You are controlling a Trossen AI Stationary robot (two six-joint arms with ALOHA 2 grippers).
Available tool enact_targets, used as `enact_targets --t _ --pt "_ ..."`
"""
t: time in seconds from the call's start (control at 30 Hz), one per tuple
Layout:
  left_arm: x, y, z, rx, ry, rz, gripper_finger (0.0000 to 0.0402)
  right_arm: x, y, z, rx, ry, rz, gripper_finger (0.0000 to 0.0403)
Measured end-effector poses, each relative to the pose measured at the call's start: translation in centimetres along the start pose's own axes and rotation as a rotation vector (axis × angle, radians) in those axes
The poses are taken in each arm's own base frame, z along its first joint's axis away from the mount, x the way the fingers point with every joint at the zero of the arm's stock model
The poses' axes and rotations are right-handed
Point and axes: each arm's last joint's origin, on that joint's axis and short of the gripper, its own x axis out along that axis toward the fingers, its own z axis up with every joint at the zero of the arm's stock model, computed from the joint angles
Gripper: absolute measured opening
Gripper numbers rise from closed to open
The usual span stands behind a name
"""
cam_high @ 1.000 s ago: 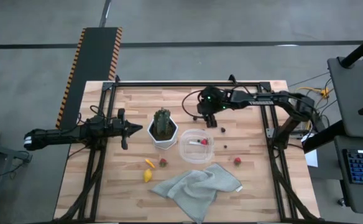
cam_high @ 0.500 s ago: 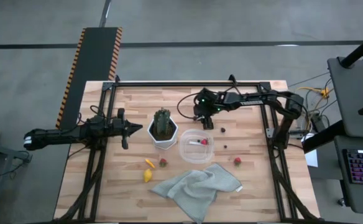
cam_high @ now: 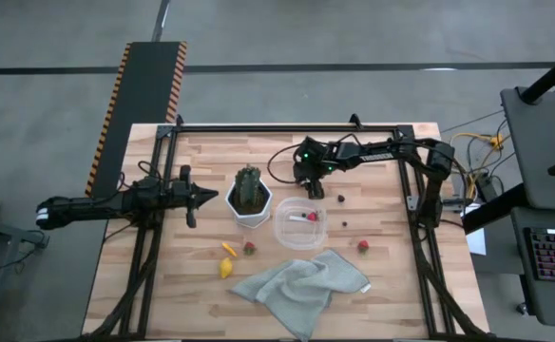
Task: Pick and placing Produce into tupperware
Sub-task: Put the cherry into the transparent bin
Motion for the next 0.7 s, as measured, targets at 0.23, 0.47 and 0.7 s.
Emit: enact_targets --t 0.23,0.47,0.7 --pt "0.02 0.00 -0.03 0.000 0.003 0.000 0.0000 -0.19 -0.17 0.36 -0.022 -0.027 -0.012 0.0215" --pt "0.02 0.00 -0.03 0.000 0.004 0.000 0.0000 -0.05 -0.11 0.31 -0.036 -0.034 0.001 0.0215" --pt "0.03 0.00 -0.04 0.001 0.005 0.000 0.0000 -0.03 0.01 0.36 -0.042 -0.056 0.032 0.0215"
